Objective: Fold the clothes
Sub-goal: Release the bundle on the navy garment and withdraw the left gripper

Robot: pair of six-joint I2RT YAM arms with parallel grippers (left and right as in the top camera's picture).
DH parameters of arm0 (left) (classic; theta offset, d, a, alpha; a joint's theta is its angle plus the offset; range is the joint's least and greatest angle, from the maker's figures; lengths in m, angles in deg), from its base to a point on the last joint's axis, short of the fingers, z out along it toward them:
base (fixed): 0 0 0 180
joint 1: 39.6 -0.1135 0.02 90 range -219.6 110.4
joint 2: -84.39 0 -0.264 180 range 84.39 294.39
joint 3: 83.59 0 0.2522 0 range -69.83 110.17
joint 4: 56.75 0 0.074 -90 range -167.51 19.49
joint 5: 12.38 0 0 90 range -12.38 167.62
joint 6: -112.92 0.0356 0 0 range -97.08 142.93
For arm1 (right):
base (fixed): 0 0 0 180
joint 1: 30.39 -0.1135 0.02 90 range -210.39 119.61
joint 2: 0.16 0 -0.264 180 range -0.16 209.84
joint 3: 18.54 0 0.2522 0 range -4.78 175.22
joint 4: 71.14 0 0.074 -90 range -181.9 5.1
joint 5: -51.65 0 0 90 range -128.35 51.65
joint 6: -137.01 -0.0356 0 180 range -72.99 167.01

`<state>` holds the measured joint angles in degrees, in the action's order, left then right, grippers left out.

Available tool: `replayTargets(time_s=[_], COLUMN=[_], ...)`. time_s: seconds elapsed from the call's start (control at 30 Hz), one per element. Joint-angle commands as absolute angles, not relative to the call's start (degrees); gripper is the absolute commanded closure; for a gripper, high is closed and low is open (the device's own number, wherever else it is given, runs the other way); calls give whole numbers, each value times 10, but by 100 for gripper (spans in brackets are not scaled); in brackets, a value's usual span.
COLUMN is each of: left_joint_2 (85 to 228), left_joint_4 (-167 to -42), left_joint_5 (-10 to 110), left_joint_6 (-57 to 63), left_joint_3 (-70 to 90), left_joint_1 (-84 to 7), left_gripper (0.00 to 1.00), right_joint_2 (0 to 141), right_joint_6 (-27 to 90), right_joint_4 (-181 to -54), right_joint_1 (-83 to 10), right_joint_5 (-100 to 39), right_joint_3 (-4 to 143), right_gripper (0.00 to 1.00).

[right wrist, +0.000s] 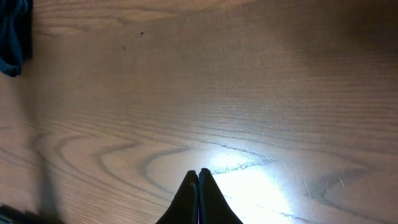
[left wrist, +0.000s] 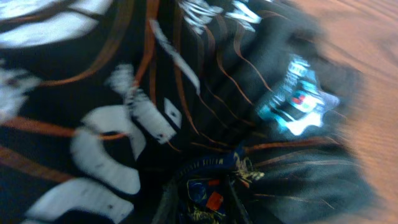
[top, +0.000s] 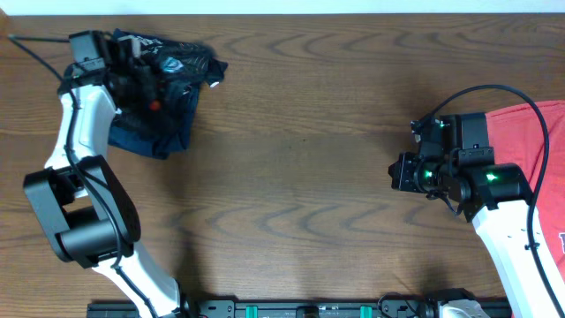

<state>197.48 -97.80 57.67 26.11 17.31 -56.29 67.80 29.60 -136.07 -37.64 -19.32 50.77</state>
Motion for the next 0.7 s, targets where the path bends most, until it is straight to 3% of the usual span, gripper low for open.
replayTargets(time_s=[0.0, 0.1, 0.27, 0.57, 0.67], left_joint_2=[1985, 1982, 1957, 1789, 1708], left_joint_4=[-976, -976, -980, -1108, -1181], left_joint_5=[626, 554, 403, 392, 393], left_joint_6=[215, 212, 178, 189, 209], left_joint_3=[177, 177, 177, 178, 178], left_joint_1=[-597, -610, -615, -611, -611], left_gripper=[70, 67, 47, 31, 28], right_joint_2=[678, 678, 678, 654, 623], right_joint_6=[288, 289, 309, 340, 345], right_joint_4=[-1362, -1362, -1366, -1343, -1330], right_joint_1=[-375, -377, -377, -377, -377], right_joint_5=[-197, -197, -198, -201, -198], right_joint_3=[508, 508, 508, 517, 537], right_gripper=[99, 98, 98, 91, 82])
